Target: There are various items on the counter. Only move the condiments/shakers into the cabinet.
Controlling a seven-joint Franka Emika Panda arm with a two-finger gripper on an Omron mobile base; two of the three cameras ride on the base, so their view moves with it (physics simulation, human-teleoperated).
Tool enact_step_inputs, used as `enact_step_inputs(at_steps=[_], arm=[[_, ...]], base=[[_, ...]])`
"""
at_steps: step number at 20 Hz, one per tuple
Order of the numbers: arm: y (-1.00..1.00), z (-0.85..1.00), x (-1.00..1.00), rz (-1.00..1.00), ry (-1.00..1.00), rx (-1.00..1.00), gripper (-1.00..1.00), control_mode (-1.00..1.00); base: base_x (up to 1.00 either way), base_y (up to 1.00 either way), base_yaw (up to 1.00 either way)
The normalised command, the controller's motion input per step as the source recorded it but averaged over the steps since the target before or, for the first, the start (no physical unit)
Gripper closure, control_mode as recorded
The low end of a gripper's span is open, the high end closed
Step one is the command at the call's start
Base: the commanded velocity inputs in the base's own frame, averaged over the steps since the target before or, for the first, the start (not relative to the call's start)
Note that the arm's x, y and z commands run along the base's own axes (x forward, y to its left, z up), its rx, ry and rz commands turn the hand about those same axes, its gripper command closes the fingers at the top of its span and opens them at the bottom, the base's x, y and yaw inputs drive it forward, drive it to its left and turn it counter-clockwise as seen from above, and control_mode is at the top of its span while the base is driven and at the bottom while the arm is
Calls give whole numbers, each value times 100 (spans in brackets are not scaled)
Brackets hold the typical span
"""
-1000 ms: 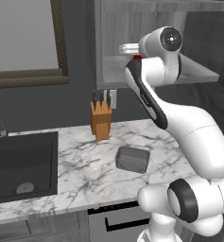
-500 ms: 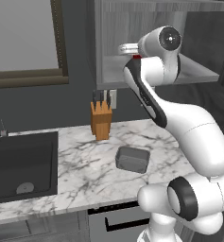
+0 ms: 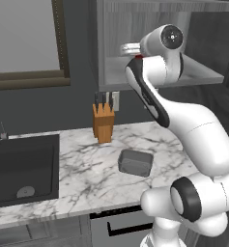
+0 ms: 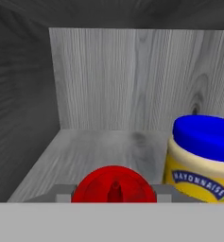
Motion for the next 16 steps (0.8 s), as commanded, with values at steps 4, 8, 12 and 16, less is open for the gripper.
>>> enact_step_inputs(at_steps=[4,8,12,16], arm=[[0,-6,20,0,-2,-1,-100,-100],[0,-2,21,0,0,0,-100,-100],[0,-1,16,0,0,0,-100,-100],[0,0,3,0,0,0,-100,-100]], base=[[0,0,0],[0,0,0],[0,0,0],[0,0,0]])
